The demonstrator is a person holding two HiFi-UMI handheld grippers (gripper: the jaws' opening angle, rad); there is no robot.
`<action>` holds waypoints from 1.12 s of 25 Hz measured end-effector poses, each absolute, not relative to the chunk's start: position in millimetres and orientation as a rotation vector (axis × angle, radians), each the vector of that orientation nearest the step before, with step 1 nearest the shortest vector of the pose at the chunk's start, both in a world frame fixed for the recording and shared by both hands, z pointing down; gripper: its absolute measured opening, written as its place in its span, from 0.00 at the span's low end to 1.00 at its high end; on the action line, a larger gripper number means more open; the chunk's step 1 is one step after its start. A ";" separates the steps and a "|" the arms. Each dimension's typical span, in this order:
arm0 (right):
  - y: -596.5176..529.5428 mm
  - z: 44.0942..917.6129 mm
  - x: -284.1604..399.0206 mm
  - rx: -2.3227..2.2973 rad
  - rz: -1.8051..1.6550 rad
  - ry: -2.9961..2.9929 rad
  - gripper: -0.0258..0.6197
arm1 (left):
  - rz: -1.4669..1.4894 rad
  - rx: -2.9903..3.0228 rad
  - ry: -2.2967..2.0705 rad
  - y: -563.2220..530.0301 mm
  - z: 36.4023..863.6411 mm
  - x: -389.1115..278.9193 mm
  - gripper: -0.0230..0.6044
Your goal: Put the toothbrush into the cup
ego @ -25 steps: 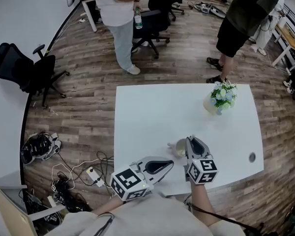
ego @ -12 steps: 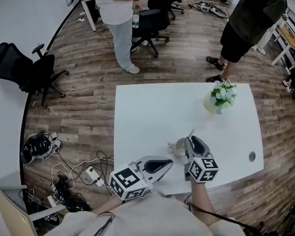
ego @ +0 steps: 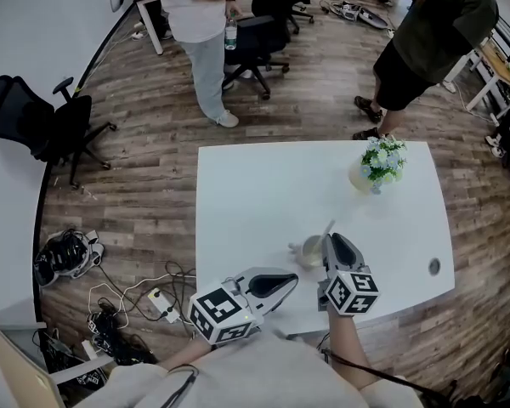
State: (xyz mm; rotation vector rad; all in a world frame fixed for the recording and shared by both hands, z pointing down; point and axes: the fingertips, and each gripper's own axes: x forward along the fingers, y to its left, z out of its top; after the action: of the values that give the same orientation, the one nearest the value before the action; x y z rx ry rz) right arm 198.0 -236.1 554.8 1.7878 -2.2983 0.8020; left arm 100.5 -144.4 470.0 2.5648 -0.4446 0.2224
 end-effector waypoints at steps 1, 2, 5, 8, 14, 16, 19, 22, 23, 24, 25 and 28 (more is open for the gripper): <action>-235.4 553.3 198.8 1.795 0.802 -2.301 0.15 | 0.223 2.566 -0.442 -143.4 470.0 100.9 0.04; -234.8 551.3 199.4 1.800 0.800 -2.305 0.12 | 0.222 2.567 -0.440 -142.4 469.9 101.3 0.04; -232.8 543.4 197.8 1.802 0.792 -2.322 0.09 | 0.222 2.569 -0.435 -140.6 469.3 102.1 0.04; -228.7 531.8 191.1 1.796 0.777 -2.348 0.08 | 0.216 2.568 -0.434 -139.5 468.1 100.0 0.04; -214.7 503.8 174.9 1.733 0.714 -2.430 0.08 | 0.212 2.571 -0.424 -138.0 466.1 101.3 0.04; -207.1 494.8 168.8 1.710 0.700 -2.456 0.08 | 0.211 2.574 -0.421 -137.3 465.6 101.8 0.04; -193.5 481.1 159.8 1.692 0.693 -2.492 0.08 | 0.206 2.576 -0.418 -136.4 465.3 102.0 0.04; -178.3 468.2 149.4 1.668 0.684 -2.524 0.08 | 0.201 2.577 -0.412 -135.1 464.0 102.1 0.04; -173.1 464.4 145.2 1.653 0.679 -2.533 0.08 | 0.199 2.579 -0.409 -134.8 463.6 101.8 0.04; -168.1 461.1 140.9 1.636 0.673 -2.541 0.08 | 0.197 2.580 -0.407 -134.7 463.2 101.3 0.04; -163.2 458.1 137.0 1.621 0.670 -2.548 0.08 | 0.196 2.581 -0.405 -134.7 462.8 100.7 0.04; -151.0 450.4 128.4 1.590 0.672 -2.566 0.08 | 0.190 2.582 -0.398 -135.0 461.8 100.0 0.04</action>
State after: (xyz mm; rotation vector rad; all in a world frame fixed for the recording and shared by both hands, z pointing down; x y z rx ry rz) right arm 128.4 -151.0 450.4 1.5904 -2.5660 0.6724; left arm 100.0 -135.0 461.8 2.5823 -0.3985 0.1899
